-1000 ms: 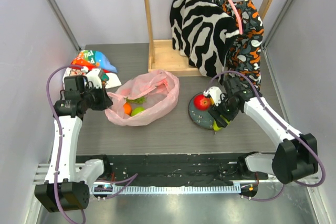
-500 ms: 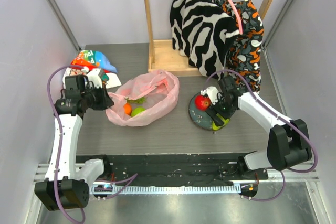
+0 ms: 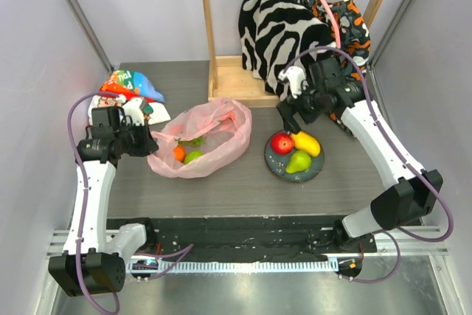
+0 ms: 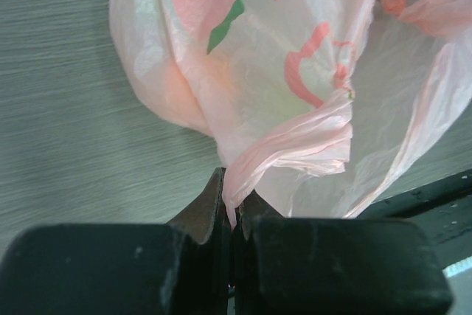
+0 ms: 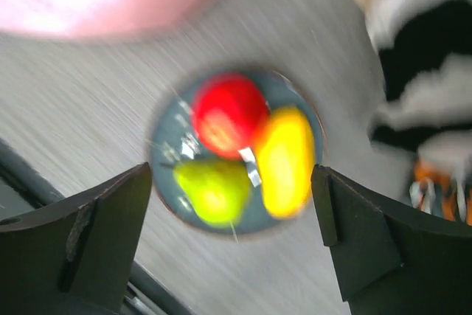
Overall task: Take the fake fruits out of the plastic bag
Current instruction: Place the fake fruit on the plate, then adjust the plastic bag at the center of the board.
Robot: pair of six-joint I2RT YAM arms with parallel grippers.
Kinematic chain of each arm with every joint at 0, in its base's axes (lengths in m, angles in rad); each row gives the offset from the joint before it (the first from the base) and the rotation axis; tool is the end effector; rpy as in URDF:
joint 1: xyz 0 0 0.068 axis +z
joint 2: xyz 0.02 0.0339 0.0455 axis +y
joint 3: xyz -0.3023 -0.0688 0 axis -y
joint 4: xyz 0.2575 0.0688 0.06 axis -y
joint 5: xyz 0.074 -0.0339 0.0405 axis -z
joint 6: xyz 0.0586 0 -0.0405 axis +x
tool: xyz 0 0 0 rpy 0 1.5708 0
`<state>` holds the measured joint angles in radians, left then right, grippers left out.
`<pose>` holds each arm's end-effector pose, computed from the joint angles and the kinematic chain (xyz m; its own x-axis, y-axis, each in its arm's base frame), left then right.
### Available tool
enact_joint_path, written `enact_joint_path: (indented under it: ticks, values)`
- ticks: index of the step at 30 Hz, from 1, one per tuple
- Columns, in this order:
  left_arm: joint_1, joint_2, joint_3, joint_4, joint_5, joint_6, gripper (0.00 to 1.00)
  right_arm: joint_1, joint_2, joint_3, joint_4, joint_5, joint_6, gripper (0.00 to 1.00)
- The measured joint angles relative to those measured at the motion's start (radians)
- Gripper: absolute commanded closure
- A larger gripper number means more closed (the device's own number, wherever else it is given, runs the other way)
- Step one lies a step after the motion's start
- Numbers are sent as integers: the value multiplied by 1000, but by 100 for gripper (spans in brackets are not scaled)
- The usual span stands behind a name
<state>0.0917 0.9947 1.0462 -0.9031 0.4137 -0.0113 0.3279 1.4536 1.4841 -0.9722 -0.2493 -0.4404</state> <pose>0.1948 -0.0057 0.3441 -0.7512 -0.0795 -0.6553 0.1714 0.9352 -0.3099 0.2956 0.1158 0.3758 -0.5008 -0.6067 -0.6173 -0.7330 0.6766 -0.0704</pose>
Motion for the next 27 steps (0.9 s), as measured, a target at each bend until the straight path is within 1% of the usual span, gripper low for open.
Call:
enact_joint_path:
  ticks: [2,3,5,7,9,11,12,15,17,19,22,27]
  values:
    - [0,-7,0,-18,-34,21,100,55,29,66,16,-37,24,8]
    - [0,-14,0,-30,-49,32,100,99,50,100,37,-53,38,11]
    - [0,-34,0,-59,-78,56,100,209,99,161,95,-89,70,14]
    - [0,-56,0,-81,-95,72,100,315,167,217,159,-123,108,20]
    - [0,-78,9,-115,-100,81,100,397,260,288,211,-156,151,26]
    - [0,-85,37,-155,-100,92,100,441,364,358,250,-183,208,30]
    - [0,-85,53,-167,-100,98,100,455,432,393,288,-192,248,34]
    - [0,-87,92,-197,-117,108,100,474,598,454,337,-183,329,35]
    - [0,-92,113,-216,-140,124,100,483,665,452,343,-167,364,35]
    - [0,-111,121,-226,-168,155,100,497,694,410,346,-146,387,34]
    - [0,-167,96,-232,-214,225,100,537,677,323,343,-129,398,32]
    - [0,-276,-13,-276,-259,348,100,629,591,183,355,-102,394,26]
